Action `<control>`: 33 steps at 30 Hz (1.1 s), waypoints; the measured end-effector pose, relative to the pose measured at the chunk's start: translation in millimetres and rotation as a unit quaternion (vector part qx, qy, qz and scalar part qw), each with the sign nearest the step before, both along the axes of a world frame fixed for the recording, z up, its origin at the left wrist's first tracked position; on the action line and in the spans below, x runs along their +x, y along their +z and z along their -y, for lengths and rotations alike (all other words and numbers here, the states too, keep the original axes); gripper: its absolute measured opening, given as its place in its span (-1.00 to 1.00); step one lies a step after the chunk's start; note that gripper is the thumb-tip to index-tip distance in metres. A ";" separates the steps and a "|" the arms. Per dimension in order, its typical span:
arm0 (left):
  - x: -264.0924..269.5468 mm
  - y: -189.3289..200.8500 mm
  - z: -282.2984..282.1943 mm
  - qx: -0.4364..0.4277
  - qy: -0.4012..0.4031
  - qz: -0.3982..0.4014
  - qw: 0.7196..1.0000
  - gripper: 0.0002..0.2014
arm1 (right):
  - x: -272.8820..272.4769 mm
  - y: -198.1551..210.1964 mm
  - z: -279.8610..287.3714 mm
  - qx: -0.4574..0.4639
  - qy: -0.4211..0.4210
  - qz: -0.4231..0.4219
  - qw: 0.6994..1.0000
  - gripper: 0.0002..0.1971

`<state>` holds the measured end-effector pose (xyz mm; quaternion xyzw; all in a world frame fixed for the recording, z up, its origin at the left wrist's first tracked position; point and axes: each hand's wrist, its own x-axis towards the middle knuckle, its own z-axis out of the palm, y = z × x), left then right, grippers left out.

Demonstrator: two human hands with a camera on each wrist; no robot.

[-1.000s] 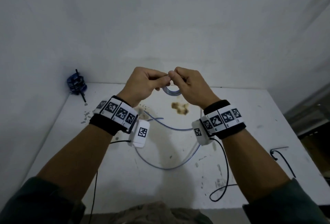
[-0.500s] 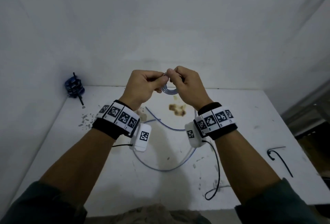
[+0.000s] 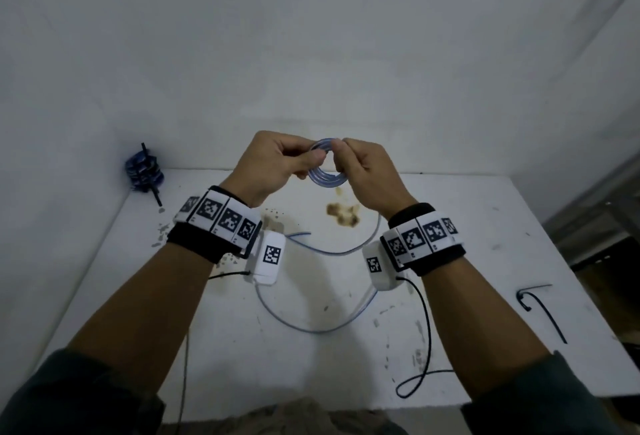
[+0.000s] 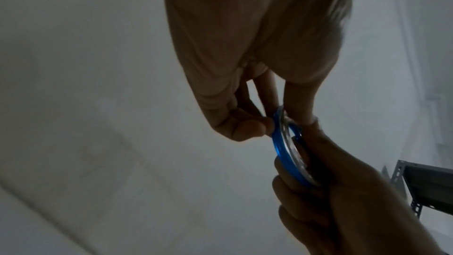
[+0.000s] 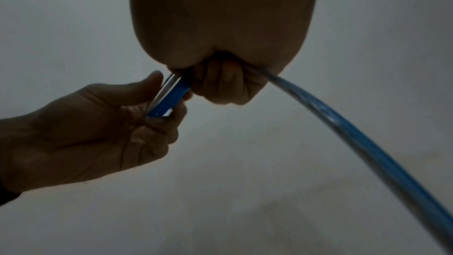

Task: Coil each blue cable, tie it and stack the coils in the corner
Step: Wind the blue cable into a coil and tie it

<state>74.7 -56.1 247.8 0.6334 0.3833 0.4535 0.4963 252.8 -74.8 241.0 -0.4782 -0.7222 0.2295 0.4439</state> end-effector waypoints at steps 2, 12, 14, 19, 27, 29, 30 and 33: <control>2.0 3.1 0.0 -0.032 -0.013 0.063 0.997 -0.88 | 0.2 4.5 0.6 -0.006 0.004 -0.076 0.997 -0.59; 3.4 -7.9 6.5 0.000 0.044 0.006 0.999 -0.86 | 4.8 -7.4 8.0 0.059 -0.080 -0.144 0.984 -0.81; -3.3 -7.3 8.6 0.006 0.020 -0.054 0.998 -0.86 | 20.1 -1.6 7.4 0.032 -0.055 -0.092 0.994 -0.82; -4.4 -1.3 6.5 0.048 0.028 -0.092 0.994 -0.88 | 27.0 4.0 7.6 0.011 -0.045 -0.100 0.994 -0.82; 29.2 -10.4 10.7 -0.033 0.117 0.184 0.975 -0.86 | -37.4 -23.6 16.6 0.055 -0.148 -0.206 0.966 -0.76; 33.4 -20.0 17.7 -0.100 0.077 0.236 0.964 -0.87 | -43.9 -25.0 14.4 0.056 -0.182 -0.228 0.955 -0.77; 31.7 -24.7 20.4 -0.124 0.058 0.242 0.961 -0.87 | -43.6 -26.4 13.4 0.051 -0.185 -0.224 0.956 -0.76; 13.3 -28.9 15.4 -0.099 0.046 0.149 0.983 -0.88 | -36.6 -26.3 12.4 0.030 -0.143 -0.162 0.976 -0.70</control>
